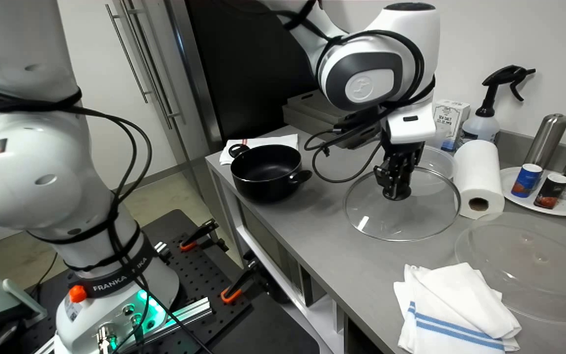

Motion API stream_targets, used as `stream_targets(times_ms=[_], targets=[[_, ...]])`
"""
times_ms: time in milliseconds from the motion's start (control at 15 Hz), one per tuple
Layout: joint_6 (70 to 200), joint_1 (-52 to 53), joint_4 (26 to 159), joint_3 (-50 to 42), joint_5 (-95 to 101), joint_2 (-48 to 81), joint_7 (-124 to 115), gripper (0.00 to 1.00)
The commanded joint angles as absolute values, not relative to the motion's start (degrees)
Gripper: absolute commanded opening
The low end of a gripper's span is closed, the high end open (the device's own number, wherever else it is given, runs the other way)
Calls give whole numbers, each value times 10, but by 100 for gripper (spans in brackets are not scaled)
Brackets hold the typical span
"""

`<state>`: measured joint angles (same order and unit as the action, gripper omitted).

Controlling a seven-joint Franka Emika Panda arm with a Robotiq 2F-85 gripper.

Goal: Put the lid on the black pot

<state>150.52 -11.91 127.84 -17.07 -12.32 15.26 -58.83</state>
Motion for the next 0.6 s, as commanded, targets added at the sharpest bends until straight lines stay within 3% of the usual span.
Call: stream_targets(times_ms=[0, 533], targets=[[1510, -100, 1289, -170, -97, 105, -588, 26], [1487, -34, 1254, -149, 42, 89, -635, 26]])
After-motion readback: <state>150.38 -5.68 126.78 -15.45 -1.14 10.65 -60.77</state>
